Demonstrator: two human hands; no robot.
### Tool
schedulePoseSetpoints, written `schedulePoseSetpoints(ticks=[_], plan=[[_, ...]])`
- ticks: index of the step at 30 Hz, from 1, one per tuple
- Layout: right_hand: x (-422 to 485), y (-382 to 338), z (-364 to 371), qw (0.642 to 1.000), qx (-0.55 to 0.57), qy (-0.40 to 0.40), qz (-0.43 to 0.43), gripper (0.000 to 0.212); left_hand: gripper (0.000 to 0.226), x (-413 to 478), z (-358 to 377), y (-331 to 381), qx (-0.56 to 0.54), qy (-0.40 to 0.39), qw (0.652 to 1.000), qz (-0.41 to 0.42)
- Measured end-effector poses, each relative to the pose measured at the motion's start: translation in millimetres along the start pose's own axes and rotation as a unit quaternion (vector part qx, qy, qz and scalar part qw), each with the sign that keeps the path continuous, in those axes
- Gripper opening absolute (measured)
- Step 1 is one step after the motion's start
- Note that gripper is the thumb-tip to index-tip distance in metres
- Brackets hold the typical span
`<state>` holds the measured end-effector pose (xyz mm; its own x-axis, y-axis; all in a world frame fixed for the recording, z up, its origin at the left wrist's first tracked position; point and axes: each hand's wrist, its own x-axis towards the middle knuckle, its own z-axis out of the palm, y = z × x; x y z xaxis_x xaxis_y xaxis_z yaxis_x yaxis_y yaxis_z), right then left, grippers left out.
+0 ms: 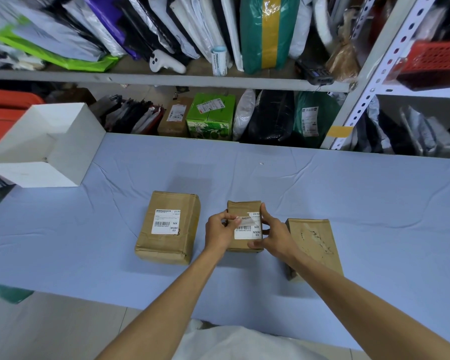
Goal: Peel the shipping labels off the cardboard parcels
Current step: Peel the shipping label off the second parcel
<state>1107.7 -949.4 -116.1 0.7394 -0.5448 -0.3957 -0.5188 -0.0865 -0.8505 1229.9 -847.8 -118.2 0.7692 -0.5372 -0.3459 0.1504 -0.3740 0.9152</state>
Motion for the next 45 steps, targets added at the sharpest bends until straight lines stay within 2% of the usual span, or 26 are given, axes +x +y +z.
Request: schedulePoseSetpoints(ticks=[3,10,17,45], plan=[[0.5,-0.5,0.1,1.0,-0.003,0.0,0.001,0.115,0.019,0.0,-0.4,-1.3,0.001,0.001,1.0,-0.002],[1.3,-0.6,0.5,1.0,-0.007,-0.001,0.004,0.116,0.003,1.1,0.3,-1.8,0.022,-0.006,1.0,0.0],[1.0,-0.6,0.0,1.0,-0.011,-0.001,0.005,0.115,0.004,0.2,1.0,0.6,0.052,-0.002,0.999,0.011],[2.7,-0.8,-2.3,1.0,-0.005,0.003,-0.005,0.116,0.006,-1.2,0.7,2.5,-0.022,-0.034,0.999,-0.026]])
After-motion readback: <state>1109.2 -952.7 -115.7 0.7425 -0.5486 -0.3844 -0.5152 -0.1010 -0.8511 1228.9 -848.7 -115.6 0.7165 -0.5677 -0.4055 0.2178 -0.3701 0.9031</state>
